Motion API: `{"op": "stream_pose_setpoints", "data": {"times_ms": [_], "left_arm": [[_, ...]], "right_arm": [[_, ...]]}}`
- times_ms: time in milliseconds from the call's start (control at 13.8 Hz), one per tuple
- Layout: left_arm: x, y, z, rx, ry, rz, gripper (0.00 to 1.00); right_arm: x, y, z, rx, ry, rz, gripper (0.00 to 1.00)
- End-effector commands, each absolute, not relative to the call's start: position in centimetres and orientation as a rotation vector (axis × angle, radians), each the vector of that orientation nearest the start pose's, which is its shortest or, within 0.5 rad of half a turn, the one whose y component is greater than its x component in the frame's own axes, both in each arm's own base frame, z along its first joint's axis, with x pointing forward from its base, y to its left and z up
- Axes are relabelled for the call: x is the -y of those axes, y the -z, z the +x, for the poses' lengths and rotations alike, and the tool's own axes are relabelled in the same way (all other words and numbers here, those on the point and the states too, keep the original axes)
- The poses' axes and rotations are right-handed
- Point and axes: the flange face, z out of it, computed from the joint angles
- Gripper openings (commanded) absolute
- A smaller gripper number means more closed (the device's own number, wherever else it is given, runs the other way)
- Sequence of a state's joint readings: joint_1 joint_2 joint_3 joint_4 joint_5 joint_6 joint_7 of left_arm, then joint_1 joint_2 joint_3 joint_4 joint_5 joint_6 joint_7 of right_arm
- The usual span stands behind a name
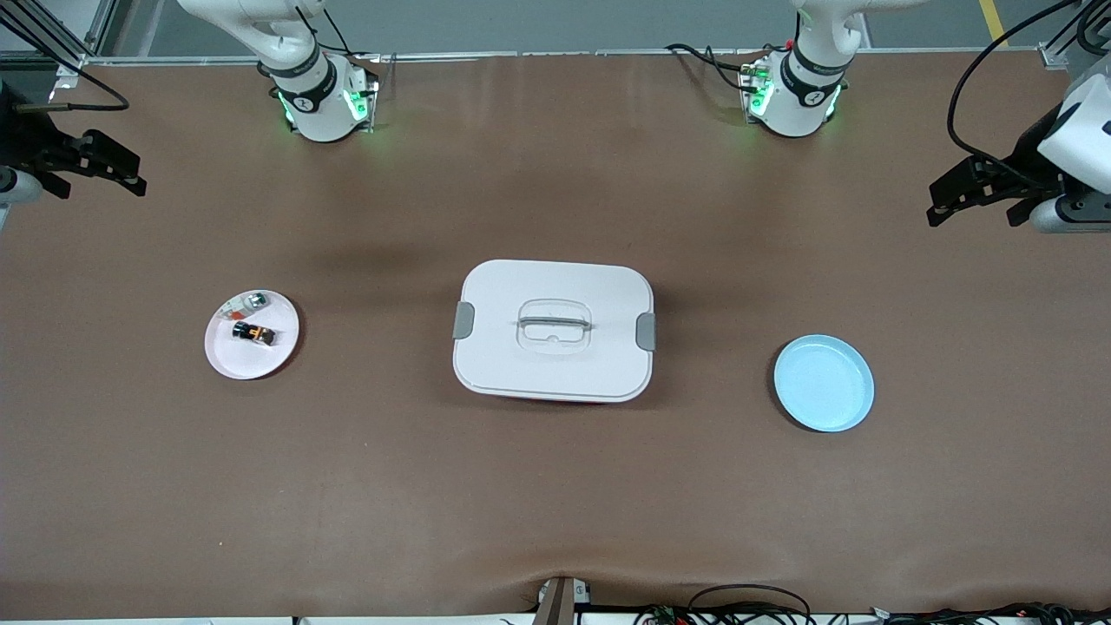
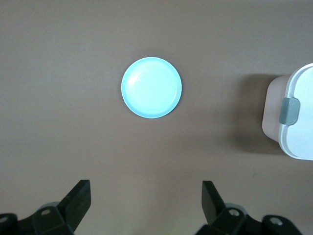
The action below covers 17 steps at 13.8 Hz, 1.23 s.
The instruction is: Transfer orange switch to right arm and place
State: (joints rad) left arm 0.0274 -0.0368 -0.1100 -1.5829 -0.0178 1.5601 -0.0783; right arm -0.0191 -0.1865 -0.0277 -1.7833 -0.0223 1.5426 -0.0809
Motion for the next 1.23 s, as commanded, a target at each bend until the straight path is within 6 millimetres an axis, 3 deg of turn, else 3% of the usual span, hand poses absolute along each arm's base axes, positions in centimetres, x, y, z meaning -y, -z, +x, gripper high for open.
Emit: {"op": "stream_pose_setpoints", "data": {"times_ms": [0,1157], "left_arm": [[4.85,-64.23,54.23,-0.042,0.027,-3.155,1.0],[4.44,-64.22,54.1,-0.035,0.013,-3.156,1.0]], "right_arm": [[2.64,-62.42,49.3,0.053,-0.097,-3.164,1.0],[2.49,-62.34,49.35,0.063,-0.1,-3.164,1.0]]}}
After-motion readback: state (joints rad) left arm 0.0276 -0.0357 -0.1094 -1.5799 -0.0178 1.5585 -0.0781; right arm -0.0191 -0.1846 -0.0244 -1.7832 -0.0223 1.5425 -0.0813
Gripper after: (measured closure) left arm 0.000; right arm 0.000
